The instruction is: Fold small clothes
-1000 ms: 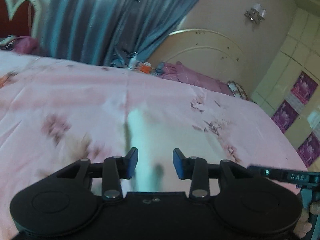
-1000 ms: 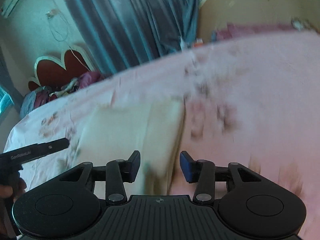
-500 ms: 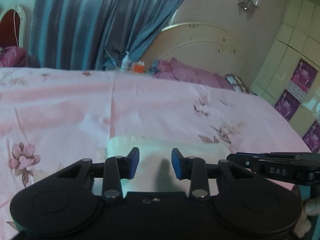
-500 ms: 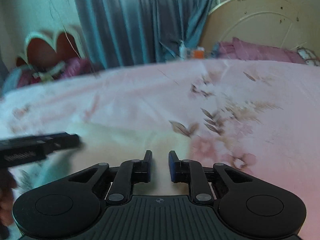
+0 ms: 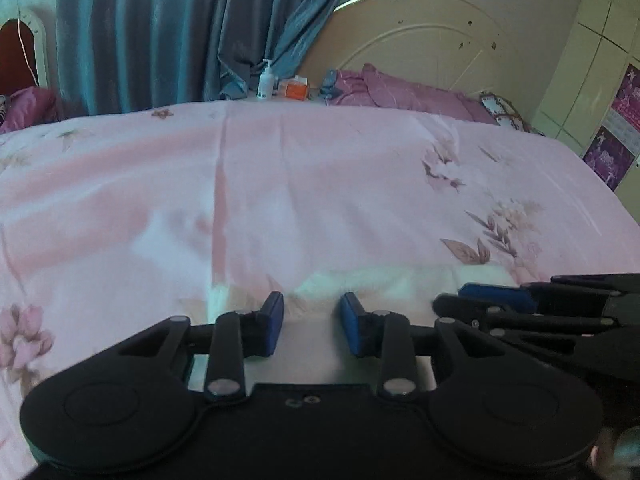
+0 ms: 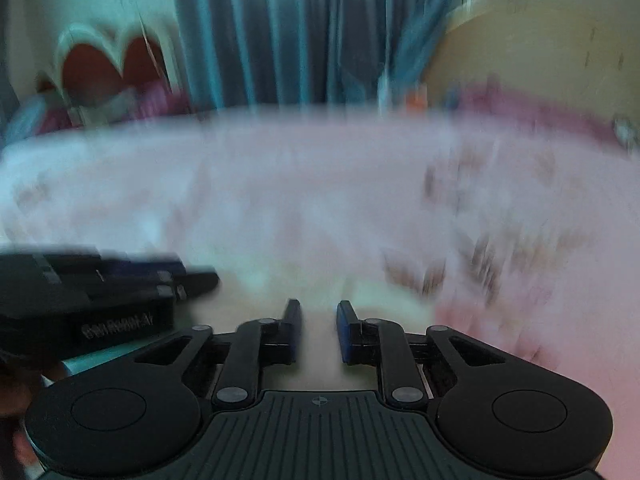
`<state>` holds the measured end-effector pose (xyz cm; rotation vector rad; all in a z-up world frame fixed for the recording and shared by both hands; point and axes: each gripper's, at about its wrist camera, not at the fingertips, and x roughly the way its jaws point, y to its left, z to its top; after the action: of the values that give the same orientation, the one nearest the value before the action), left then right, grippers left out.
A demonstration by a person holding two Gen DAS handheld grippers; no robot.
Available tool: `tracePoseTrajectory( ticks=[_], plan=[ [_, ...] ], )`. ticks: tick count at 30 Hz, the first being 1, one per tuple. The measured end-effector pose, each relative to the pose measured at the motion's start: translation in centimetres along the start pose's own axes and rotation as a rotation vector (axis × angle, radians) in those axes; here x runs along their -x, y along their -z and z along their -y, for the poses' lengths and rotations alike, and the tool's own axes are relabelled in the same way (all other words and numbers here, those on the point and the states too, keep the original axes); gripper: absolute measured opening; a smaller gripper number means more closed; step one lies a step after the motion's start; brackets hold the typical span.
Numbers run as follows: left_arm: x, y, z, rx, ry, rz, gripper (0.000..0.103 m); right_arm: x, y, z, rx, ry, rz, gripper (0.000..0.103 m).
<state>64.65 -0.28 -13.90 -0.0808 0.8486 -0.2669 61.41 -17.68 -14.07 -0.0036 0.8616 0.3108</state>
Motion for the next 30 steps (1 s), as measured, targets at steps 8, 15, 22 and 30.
tracePoseTrajectory(
  ticks=[8, 15, 22, 30],
  plan=[
    [6.1, 3.9, 0.0, -0.006, 0.076, 0.074, 0.031, 6.2, 2.6, 0.2, -0.016, -0.072, 0.008, 0.018],
    [7.2, 5.8, 2.7, -0.079, 0.048, 0.076, 0.031, 6.8, 5.1, -0.4, 0.033, 0.026, 0.001, 0.018],
    [14.3, 12.1, 2.4, 0.001, 0.122, 0.089, 0.03, 13.4, 9.9, -3.3, 0.093, -0.086, 0.01, 0.018],
    [16.1, 16.8, 3.0, 0.061, 0.206, -0.001, 0.03, 15.5, 15.3, -2.2, 0.118, 0.153, -0.012, 0.018]
  ],
)
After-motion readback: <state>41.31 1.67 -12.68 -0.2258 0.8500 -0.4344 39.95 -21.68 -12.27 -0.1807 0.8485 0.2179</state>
